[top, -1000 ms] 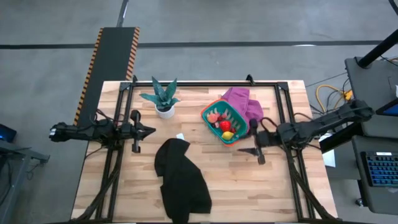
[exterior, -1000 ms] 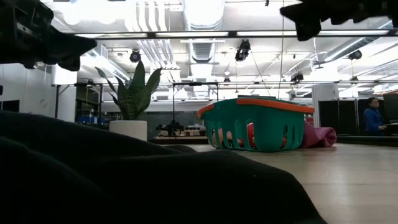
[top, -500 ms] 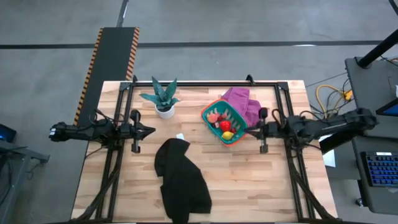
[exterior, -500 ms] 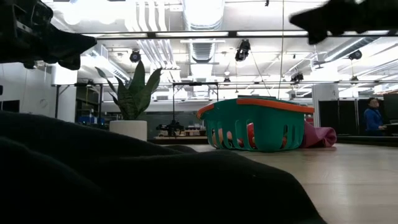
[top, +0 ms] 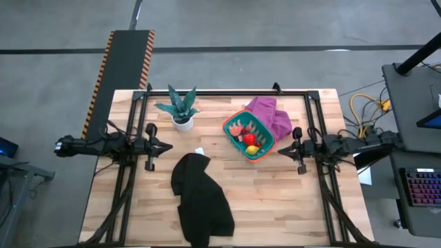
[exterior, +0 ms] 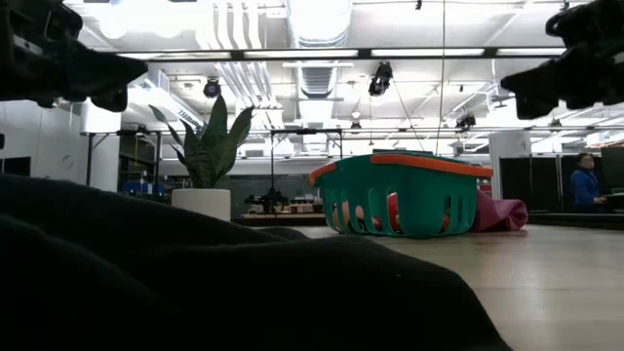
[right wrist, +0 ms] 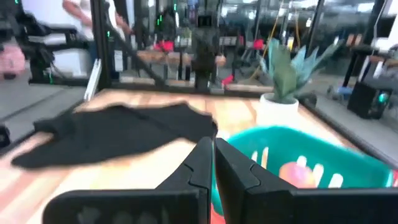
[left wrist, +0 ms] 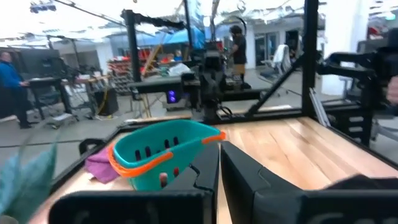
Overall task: Pick and placing Produce into tupperware
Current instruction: Return to Home Position
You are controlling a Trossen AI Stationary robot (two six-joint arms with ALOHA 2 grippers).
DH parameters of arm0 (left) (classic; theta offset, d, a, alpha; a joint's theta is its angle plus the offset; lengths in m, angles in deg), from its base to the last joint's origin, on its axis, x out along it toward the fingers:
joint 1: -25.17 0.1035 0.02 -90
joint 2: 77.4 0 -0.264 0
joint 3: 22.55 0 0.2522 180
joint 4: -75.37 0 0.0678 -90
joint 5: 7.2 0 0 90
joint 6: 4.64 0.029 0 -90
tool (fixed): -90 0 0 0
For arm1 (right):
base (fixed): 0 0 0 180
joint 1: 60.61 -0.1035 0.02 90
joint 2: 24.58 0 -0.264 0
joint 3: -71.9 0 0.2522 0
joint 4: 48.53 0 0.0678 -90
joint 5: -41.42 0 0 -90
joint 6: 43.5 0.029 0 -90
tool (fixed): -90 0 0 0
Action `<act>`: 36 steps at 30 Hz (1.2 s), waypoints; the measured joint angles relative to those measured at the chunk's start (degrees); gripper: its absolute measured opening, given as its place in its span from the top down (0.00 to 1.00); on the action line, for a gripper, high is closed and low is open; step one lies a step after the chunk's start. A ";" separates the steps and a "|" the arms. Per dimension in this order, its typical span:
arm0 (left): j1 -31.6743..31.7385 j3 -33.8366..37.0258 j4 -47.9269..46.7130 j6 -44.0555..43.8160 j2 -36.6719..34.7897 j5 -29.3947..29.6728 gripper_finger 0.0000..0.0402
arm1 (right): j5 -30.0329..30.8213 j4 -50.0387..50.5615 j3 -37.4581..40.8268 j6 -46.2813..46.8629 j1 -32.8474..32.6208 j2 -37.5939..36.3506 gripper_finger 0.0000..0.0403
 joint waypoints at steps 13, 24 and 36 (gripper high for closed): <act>0.00 0.20 -2.97 -2.00 -0.42 -3.28 0.99 | 0.40 1.26 -0.52 -2.60 0.04 -1.33 0.98; 0.02 -0.24 -0.73 -1.56 -0.31 -1.03 0.99 | 0.48 1.24 -0.54 -4.43 0.04 0.30 0.98; 0.02 -0.24 -0.81 -1.53 0.79 -1.09 0.99 | 0.90 1.19 -0.54 0.45 0.04 0.32 0.98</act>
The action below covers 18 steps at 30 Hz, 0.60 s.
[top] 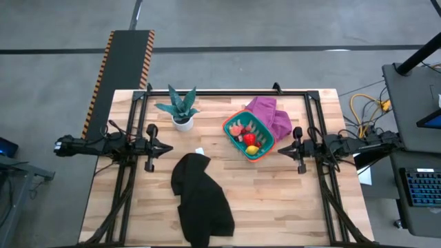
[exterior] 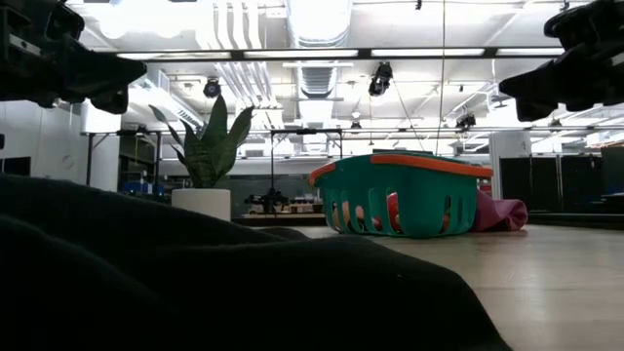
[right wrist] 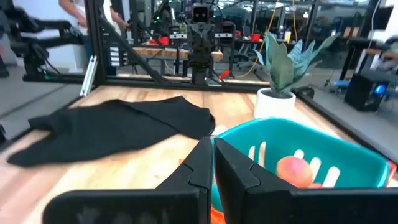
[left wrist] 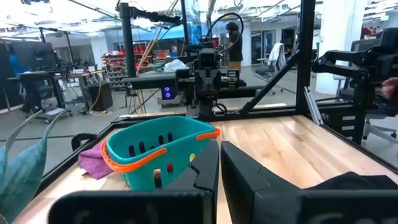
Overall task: Pick and placing Produce into tupperware
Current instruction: Return to Home Position
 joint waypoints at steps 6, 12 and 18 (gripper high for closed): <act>0.00 0.02 0.05 0.00 0.47 -0.01 0.99 | 0.00 0.00 0.00 7.03 0.00 0.00 0.98; 0.00 0.07 -0.04 0.02 0.59 -0.01 0.99 | 0.00 0.00 0.00 7.51 0.00 0.00 0.98; 0.00 0.07 0.02 0.02 0.60 -0.03 0.99 | 0.00 0.00 0.00 7.49 0.00 0.00 0.98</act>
